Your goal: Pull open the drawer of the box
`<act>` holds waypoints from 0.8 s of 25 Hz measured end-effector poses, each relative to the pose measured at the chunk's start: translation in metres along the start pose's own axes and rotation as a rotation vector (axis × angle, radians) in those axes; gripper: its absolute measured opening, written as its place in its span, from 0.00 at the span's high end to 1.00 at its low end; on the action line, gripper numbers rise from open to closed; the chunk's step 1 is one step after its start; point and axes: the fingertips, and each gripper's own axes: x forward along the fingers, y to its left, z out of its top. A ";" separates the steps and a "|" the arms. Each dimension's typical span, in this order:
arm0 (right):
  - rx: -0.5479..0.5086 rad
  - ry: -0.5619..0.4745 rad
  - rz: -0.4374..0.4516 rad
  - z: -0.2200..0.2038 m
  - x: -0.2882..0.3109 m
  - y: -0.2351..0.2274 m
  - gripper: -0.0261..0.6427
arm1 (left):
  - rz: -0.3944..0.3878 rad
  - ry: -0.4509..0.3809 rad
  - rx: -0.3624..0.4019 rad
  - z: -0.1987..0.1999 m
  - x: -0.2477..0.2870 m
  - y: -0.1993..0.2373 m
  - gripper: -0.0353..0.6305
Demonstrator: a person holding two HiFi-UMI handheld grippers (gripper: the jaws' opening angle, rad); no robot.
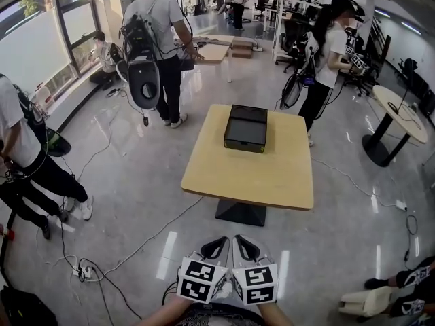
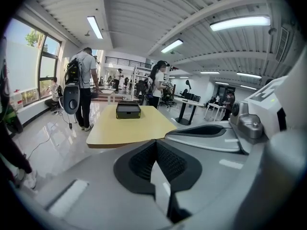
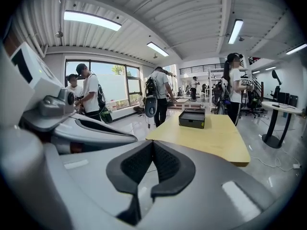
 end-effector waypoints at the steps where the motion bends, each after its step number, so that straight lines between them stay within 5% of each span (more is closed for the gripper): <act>1: -0.008 -0.003 0.003 0.004 0.005 -0.011 0.95 | 0.002 -0.001 -0.004 0.006 0.011 -0.001 0.92; 4: -0.013 -0.007 0.009 0.032 0.023 -0.071 0.95 | 0.012 0.004 -0.007 0.046 0.063 -0.010 0.92; 11: -0.037 -0.005 0.031 0.017 0.070 -0.175 0.95 | 0.028 0.010 -0.009 0.060 0.178 -0.026 0.92; 20: -0.060 0.013 0.013 0.078 0.227 -0.239 0.95 | 0.008 0.025 -0.018 0.127 0.302 0.086 0.92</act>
